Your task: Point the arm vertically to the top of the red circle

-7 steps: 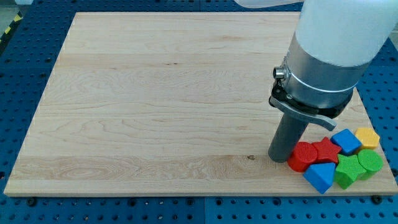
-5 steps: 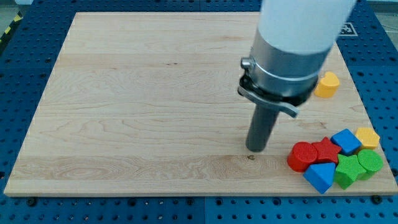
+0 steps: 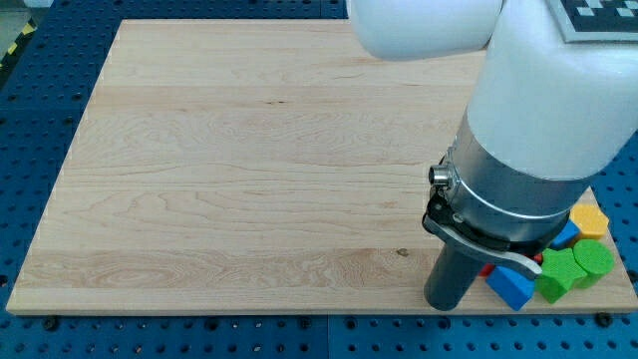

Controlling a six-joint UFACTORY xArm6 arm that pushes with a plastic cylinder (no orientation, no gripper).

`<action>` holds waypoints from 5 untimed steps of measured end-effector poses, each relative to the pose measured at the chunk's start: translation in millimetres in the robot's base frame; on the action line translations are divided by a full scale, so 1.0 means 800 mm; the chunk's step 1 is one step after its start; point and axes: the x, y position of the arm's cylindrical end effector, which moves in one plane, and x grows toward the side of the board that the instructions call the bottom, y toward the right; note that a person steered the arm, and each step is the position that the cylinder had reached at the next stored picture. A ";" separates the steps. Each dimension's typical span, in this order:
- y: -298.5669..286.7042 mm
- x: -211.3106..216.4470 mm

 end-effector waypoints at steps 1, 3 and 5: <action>0.000 0.000; -0.036 -0.009; -0.036 -0.137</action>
